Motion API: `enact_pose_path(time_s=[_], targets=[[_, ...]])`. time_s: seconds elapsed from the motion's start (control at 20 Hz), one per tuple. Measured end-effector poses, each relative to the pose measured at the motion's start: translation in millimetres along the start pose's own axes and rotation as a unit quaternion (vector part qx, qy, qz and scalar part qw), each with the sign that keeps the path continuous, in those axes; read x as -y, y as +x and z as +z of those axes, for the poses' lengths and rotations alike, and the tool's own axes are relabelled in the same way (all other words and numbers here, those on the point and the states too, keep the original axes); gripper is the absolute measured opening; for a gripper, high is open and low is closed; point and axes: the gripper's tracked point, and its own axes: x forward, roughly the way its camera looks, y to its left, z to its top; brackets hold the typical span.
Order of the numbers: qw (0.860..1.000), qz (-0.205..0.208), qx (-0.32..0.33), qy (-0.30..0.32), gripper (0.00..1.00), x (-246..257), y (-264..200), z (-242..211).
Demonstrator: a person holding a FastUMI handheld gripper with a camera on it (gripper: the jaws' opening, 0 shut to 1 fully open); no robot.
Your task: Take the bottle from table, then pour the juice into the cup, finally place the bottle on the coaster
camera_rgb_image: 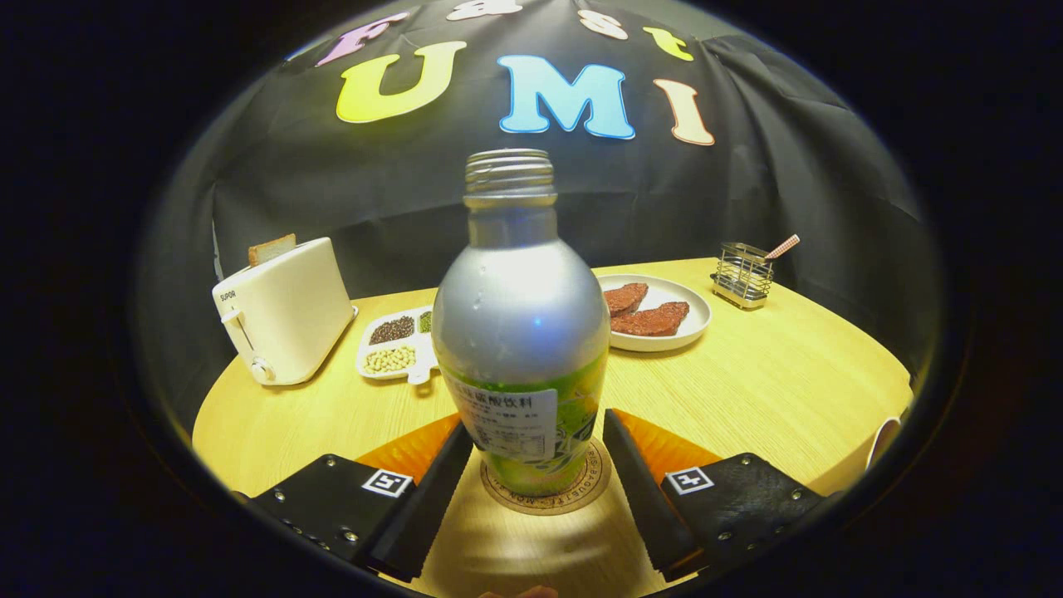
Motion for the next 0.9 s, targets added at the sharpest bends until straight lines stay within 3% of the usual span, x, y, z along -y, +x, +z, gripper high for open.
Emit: enact_pose_path(time_s=[0.4,0.9], targets=[[0.999,0.042,0.032,0.009,0.96,-3,-50,29],[0.990,0.067,0.121,-0.026,0.96,13,-141,95]])
